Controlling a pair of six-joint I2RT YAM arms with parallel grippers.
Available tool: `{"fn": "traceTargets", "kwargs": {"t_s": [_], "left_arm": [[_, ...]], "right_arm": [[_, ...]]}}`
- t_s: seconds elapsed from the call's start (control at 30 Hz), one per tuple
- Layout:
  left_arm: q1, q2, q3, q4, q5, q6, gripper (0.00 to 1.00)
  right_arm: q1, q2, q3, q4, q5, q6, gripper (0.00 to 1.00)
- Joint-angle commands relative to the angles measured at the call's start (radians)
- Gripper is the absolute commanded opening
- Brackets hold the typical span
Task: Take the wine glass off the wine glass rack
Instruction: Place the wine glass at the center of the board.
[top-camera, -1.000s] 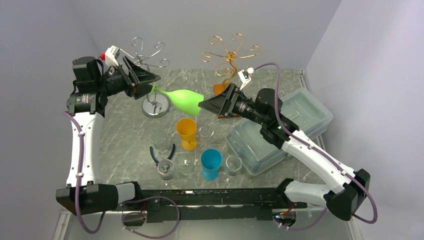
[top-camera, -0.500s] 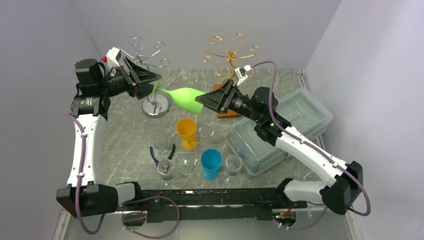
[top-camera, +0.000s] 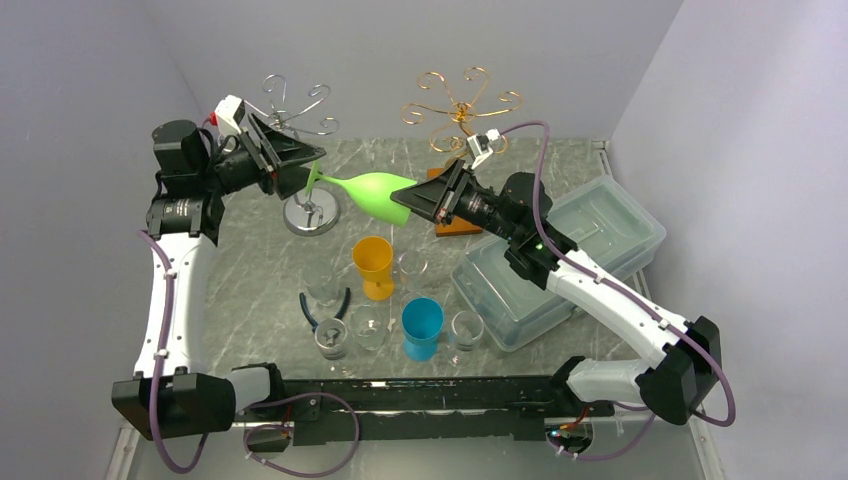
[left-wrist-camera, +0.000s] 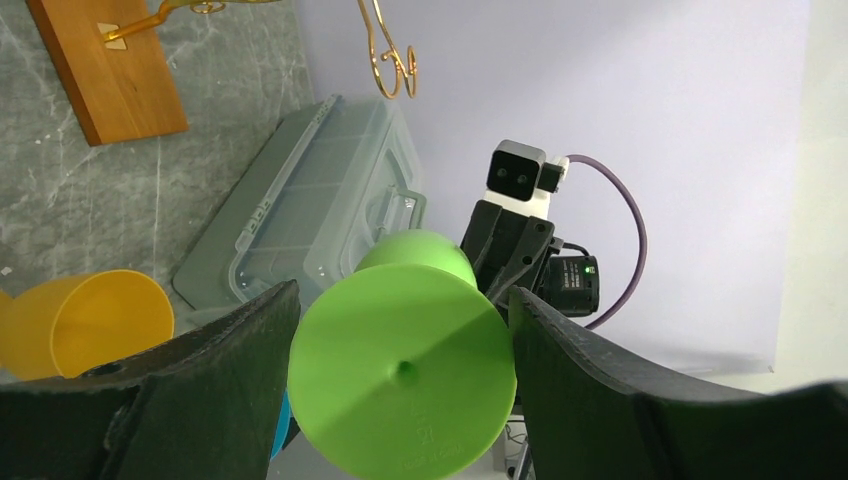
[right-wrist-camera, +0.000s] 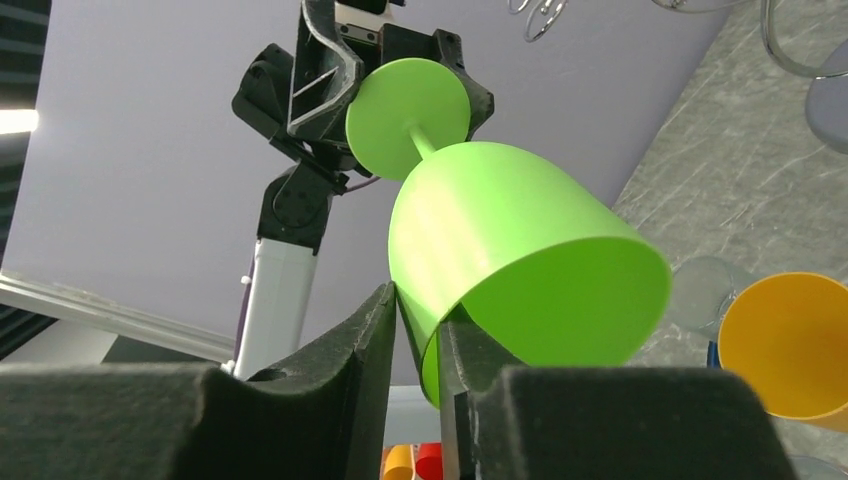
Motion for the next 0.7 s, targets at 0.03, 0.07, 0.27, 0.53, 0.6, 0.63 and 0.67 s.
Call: {"fn": "traceTargets", "kwargs": {"t_s": [0.03, 0.07, 0.27, 0.53, 0.6, 0.63, 0.67], "left_arm": [[-0.009, -0.042, -0.014, 0.045, 0.028, -0.001, 0.44], [-0.010, -0.044, -0.013, 0.039, 0.027, 0.003, 0.44], [-0.010, -0.062, -0.022, 0.035, 0.013, 0.018, 0.56], [-0.012, -0.071, 0.016, -0.059, -0.025, 0.111, 0.80], [-0.013, -0.074, 0.023, -0.069, -0.033, 0.127, 0.86], [-0.014, -0.077, 0.023, -0.071, -0.038, 0.132, 0.89], [-0.014, -0.079, 0.024, -0.077, -0.042, 0.140, 0.91]], "right_arm": [[-0.003, -0.002, 0.019, 0.065, -0.001, 0.006, 0.15], [-0.003, -0.003, 0.021, 0.061, 0.000, 0.005, 0.13], [-0.003, -0.005, 0.043, 0.019, 0.006, -0.015, 0.00], [-0.003, -0.040, 0.092, -0.112, 0.039, -0.087, 0.00], [-0.003, -0.052, 0.108, -0.154, 0.048, -0.112, 0.00], [-0.003, -0.059, 0.113, -0.175, 0.052, -0.125, 0.00], [-0.003, -0.066, 0.119, -0.195, 0.059, -0.137, 0.00]]}}
